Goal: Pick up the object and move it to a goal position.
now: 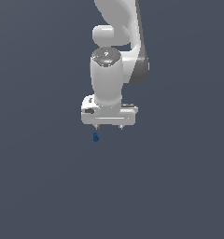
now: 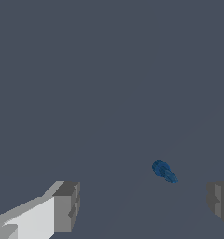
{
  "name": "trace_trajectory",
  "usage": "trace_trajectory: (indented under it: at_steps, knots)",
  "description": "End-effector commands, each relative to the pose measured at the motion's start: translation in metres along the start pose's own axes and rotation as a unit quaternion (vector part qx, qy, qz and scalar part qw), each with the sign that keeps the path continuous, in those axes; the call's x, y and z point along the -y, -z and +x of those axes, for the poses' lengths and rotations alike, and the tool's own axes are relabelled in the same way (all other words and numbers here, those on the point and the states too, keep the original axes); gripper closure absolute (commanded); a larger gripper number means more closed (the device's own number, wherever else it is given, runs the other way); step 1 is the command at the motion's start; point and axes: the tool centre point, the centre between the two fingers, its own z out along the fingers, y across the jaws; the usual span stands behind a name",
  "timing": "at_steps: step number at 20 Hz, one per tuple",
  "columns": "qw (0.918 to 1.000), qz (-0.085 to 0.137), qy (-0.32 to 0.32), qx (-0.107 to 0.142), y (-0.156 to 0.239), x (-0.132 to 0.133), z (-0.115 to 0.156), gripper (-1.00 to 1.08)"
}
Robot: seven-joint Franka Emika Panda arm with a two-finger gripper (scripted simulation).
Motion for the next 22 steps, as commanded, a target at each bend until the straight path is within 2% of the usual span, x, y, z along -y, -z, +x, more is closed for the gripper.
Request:
trace_trajectory:
  at_steps: [1, 10, 22]
  knots:
    - [1.0, 0.0, 0.0, 0.0, 0.0, 0.0, 0.0, -0.92]
    - [0.9997, -0.011, 0.013, -0.016, 0.019, -0.009, 0.004, -0.92]
    - [0.9995, -0.011, 0.027, -0.014, 0.011, -0.014, 0.002, -0.92]
